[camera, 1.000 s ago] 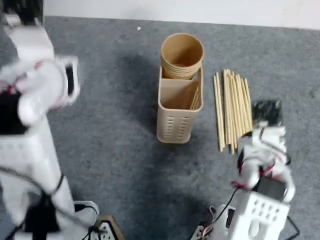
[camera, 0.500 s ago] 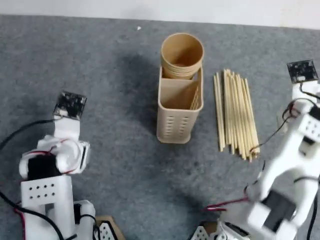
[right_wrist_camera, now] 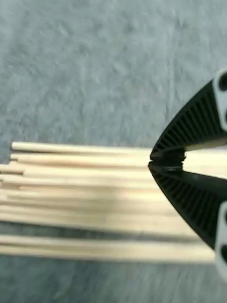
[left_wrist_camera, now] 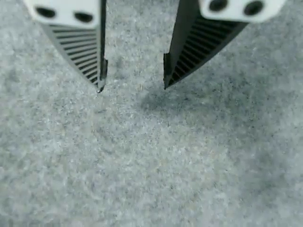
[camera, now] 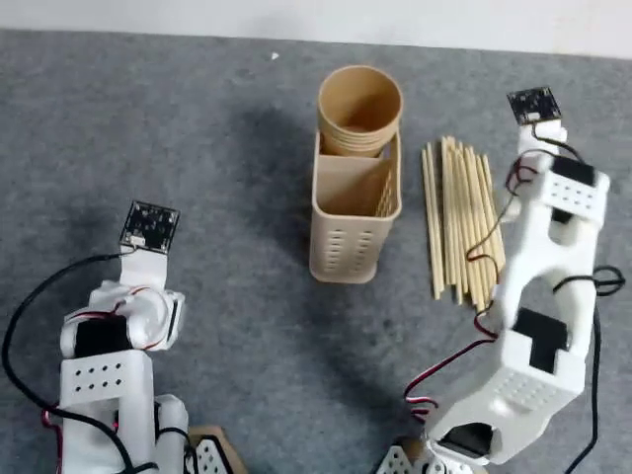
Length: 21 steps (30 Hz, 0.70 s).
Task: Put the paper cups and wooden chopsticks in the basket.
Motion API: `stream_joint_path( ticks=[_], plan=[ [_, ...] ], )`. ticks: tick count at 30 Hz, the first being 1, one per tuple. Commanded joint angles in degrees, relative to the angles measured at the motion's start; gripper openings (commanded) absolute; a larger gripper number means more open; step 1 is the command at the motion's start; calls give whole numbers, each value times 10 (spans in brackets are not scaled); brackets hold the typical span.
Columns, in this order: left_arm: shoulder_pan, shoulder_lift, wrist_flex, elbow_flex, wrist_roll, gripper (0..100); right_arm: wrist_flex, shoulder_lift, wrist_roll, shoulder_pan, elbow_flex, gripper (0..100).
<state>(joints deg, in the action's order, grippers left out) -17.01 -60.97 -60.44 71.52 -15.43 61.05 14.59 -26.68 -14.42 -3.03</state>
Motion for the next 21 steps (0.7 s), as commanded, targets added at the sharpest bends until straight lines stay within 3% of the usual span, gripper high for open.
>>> stream_joint_path(
  ticks=[1,8,21],
  plan=[
    [0,-7,11,-3,-4,203,10,18,40,14,-24,10],
    [22,-7,21,7,-4,203,36,109,10,12,-42,115],
    [23,-7,40,21,-4,203,36,125,-4,6,-63,119]
  ],
)
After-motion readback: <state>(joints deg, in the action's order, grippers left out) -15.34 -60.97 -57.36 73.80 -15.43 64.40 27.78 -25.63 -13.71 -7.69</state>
